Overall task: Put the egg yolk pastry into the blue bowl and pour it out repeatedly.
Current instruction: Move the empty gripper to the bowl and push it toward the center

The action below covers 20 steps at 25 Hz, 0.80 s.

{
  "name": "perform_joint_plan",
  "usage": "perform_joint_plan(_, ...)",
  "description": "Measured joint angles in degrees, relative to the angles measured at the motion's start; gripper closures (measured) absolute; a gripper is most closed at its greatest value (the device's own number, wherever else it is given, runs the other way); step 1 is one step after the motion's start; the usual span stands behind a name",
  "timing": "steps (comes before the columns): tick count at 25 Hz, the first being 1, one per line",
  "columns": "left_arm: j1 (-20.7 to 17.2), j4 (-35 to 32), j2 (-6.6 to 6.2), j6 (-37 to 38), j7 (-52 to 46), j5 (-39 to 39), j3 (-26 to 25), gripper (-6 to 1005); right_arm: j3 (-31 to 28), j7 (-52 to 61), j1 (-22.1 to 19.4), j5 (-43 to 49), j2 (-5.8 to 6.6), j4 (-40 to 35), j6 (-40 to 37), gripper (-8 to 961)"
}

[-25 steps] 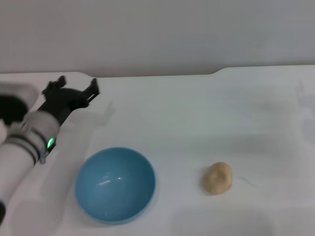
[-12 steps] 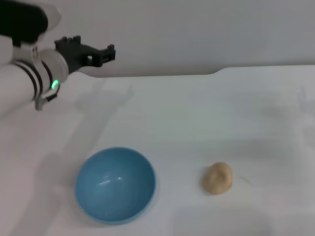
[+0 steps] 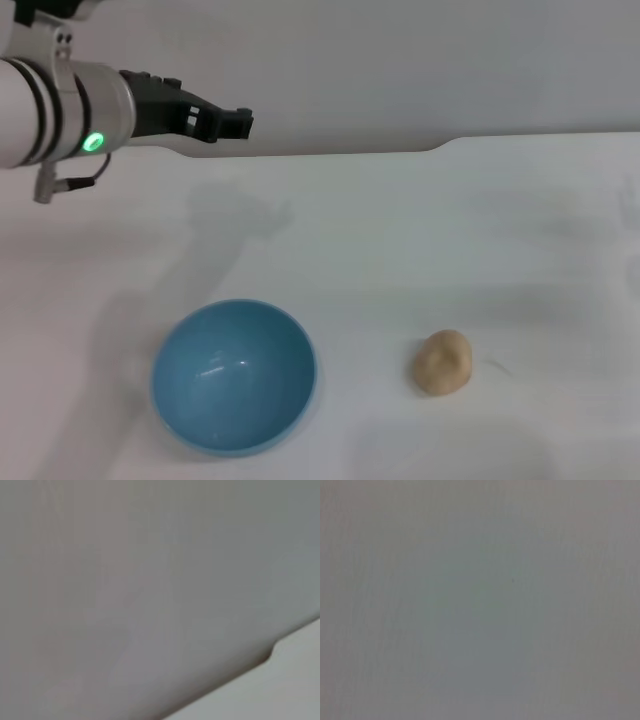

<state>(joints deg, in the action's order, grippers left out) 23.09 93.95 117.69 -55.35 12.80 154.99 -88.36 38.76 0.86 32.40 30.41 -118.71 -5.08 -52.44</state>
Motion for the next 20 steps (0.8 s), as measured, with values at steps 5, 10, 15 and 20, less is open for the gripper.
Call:
perform_joint_plan(5, 0.4, 6.3, 0.09, -13.8, -0.6, -0.1, -4.3, 121, 0.0, -0.1, -1.2, 0.0, 0.02, -0.1, 0.0, 446)
perform_joint_plan(10, 2.0, 7.8, 0.13, -25.1, -1.9, -0.2, -6.4, 122, 0.2, -0.1, -1.6, 0.3, 0.05, -0.1, 0.0, 446)
perform_joint_plan(15, 4.3, 8.2, 0.28, -34.3, -3.4, -0.2, -5.9, 121, 0.7, -0.2, -0.9, 0.6, 0.16, 0.1, 0.2, 446)
perform_joint_plan(20, 5.1, 7.4, 0.29, -38.5, -6.0, -0.1, -5.6, 122, 0.7, -0.2, -0.9, 0.6, 0.15, 0.1, 0.2, 446)
